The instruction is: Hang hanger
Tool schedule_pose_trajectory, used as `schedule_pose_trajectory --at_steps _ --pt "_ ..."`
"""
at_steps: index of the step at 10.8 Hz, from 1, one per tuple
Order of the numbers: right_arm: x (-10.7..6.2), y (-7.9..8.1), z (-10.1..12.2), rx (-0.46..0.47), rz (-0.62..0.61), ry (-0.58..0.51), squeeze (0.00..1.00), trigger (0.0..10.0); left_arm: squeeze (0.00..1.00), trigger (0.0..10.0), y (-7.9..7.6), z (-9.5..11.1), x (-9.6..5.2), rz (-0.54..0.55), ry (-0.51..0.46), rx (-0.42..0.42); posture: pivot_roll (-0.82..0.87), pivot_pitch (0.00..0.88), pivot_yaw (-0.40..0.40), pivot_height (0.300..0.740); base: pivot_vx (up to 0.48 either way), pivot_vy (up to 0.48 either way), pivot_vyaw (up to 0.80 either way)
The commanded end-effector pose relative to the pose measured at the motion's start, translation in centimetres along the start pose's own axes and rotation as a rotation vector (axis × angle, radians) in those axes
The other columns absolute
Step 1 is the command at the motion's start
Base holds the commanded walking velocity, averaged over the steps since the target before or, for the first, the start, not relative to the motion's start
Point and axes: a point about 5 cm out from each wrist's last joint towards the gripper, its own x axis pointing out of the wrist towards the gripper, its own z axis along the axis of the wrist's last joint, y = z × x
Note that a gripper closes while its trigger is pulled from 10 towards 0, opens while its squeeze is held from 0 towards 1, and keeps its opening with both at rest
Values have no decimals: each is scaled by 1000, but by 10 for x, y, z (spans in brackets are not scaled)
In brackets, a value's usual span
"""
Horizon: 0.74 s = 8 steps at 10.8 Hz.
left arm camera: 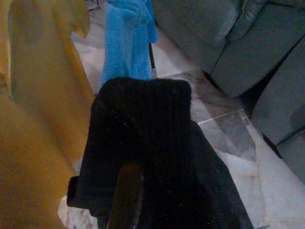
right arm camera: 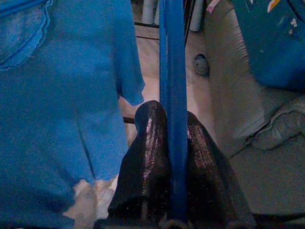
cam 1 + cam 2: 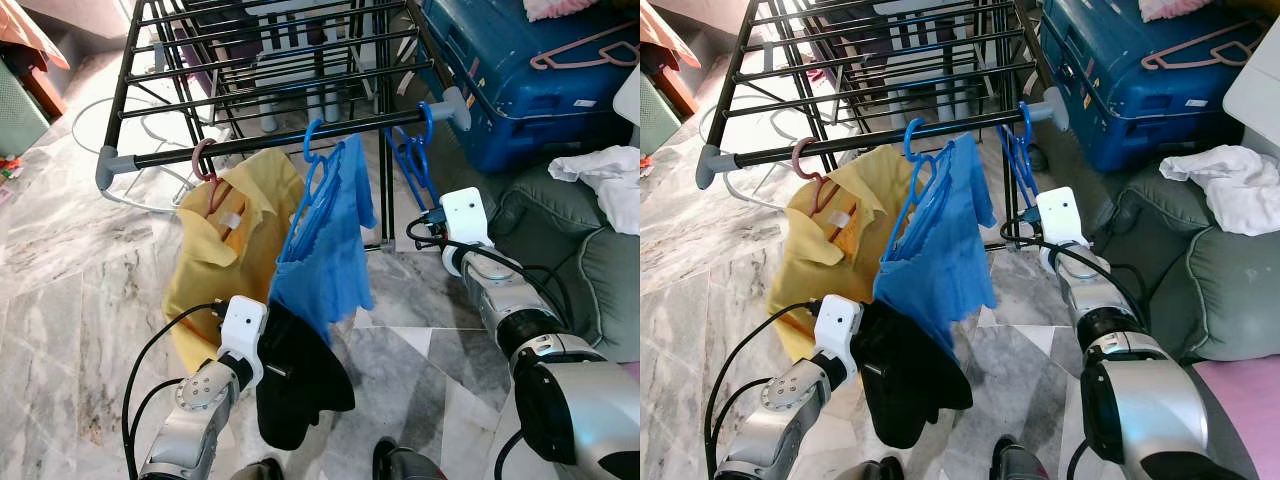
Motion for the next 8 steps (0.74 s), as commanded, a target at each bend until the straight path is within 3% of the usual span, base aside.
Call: schedule_pose_trajectory --at_steps 1,2,8 --pt "1 4 3 -15 19 -13 388 10000 0 10000 2 -2 -2 3 2 10 -120 153 116 740 0 0 0" --pt "1 4 5 -12 24 -14 1000 10000 0 10000 2 -2 -2 4 4 9 -119 153 115 740 0 0 0" --pt "8 0 38 -47 20 -54 1000 10000 0 10000 5 -4 -5 9 17 17 -100 151 116 740 0 0 0"
